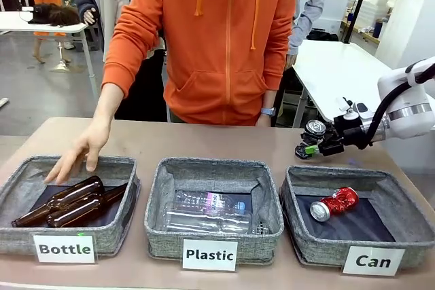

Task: Sort the can waste into the basket.
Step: Pick up the can waste from the table and place it in the right Fabric basket.

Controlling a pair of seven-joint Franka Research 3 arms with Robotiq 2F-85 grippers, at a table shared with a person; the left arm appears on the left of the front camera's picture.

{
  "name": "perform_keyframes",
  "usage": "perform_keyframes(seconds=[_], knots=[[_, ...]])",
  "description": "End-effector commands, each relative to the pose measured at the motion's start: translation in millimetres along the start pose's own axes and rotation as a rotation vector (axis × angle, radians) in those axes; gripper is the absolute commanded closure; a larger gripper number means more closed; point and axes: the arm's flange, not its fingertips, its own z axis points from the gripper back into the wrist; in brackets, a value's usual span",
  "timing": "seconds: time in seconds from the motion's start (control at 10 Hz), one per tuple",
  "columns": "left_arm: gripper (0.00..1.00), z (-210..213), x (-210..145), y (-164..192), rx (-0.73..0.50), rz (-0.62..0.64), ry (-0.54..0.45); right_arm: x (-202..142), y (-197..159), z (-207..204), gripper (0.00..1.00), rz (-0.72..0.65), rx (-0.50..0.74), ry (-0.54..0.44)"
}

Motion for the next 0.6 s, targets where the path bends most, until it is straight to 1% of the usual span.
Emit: perform_keyframes(seconds=[0.0,0.1,0.3,0.4,0.5], knots=[[0.00,-5,-2,3,0.005,-0.019,-0.007,-2,-3,0,0.63,0.037,-0.005,-0.044],[0.00,-8,-2,3,0.003,-0.022,-0.007,-2,-3,0,1.00,0.040,-0.015,-0.038],[0.00,-13,-2,4,-0.013,-0.024,0.000,-2,-3,0,1.00,0.037,-0.020,-0.033],[0.00,-20,-1,3,-0.017,-0.032,0.003,-2,-3,0,0.80,0.034,-0.015,-0.029],[0.00,-41,-1,-8,-0.062,-0.058,0.029,-1,-2,2,0.90,0.034,-0.014,-0.030]])
